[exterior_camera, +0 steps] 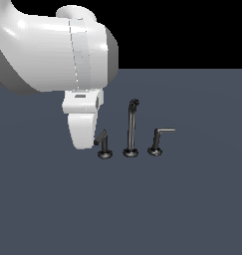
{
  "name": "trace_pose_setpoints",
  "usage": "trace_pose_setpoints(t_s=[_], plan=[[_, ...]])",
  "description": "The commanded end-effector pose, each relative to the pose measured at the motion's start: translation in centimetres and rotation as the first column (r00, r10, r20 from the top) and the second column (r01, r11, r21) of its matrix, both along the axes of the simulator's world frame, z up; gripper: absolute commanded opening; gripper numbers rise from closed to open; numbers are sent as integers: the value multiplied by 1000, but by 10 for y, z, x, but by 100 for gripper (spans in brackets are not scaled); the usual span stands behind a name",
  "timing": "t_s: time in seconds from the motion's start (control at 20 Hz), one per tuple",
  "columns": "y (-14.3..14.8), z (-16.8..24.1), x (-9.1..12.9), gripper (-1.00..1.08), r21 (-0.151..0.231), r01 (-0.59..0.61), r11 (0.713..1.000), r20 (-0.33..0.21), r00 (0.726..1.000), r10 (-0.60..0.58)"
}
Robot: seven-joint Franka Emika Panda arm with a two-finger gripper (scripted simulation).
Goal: Turn on the faucet by rotating a designated handle.
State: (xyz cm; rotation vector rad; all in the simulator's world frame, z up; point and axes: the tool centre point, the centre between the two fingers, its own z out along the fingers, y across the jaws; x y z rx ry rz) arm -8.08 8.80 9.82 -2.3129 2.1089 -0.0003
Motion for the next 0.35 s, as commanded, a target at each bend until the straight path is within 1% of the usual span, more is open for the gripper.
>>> trace_pose_setpoints(t_s=[0.0, 0.25, 0.3], plan=[[-19, 0, -5, -100, -6, 18, 1000, -5, 1000, -18], [-37, 0, -16, -100, -8, 19, 1000, -8, 1000, -19], [-37, 0, -16, -100, -8, 19, 1000, -8, 1000, -19]])
